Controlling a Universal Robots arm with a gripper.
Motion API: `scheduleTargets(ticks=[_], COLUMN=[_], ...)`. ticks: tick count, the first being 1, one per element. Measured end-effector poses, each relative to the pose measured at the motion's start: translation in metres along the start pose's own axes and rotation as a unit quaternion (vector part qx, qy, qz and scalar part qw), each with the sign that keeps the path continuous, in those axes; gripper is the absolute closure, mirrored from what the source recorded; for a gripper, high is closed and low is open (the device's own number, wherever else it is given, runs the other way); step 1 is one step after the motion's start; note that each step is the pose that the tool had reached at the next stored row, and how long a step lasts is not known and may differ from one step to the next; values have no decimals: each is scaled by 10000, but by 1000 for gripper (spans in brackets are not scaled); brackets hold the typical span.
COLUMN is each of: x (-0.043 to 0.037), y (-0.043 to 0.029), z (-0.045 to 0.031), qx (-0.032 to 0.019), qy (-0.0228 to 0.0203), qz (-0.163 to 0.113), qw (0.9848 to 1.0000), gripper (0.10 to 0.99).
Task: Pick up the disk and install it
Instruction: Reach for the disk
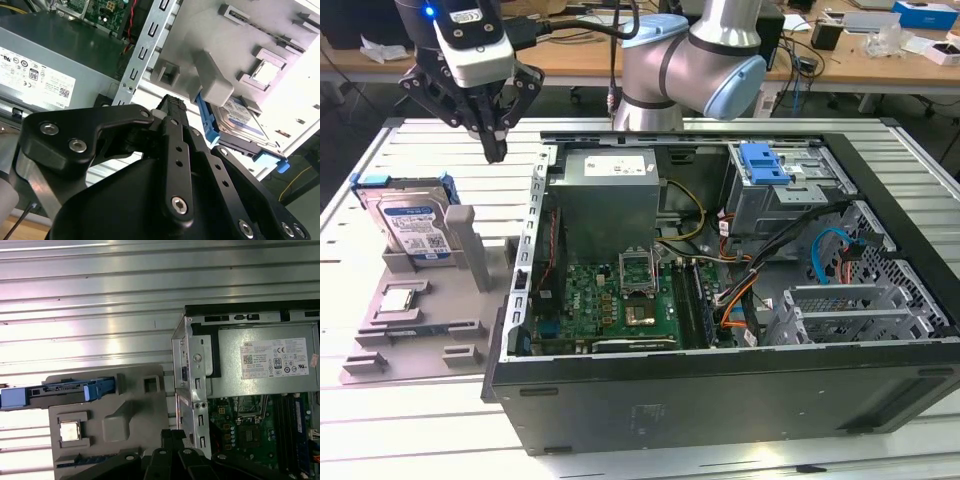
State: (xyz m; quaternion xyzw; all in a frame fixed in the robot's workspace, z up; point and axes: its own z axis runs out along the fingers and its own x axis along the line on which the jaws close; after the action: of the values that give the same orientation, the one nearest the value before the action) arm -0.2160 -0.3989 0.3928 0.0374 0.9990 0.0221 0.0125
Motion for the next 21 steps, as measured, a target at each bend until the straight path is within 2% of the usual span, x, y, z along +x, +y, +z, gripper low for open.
scheduleTargets(ticks=[6,14,21], x=[16,117,237], y=[-1,-9,-18], z=[0,-1,-3], qx=[0,0,0], qy=[0,0,0], qz=[1,0,0], qw=[10000,10000,10000], gripper=[980,980,980])
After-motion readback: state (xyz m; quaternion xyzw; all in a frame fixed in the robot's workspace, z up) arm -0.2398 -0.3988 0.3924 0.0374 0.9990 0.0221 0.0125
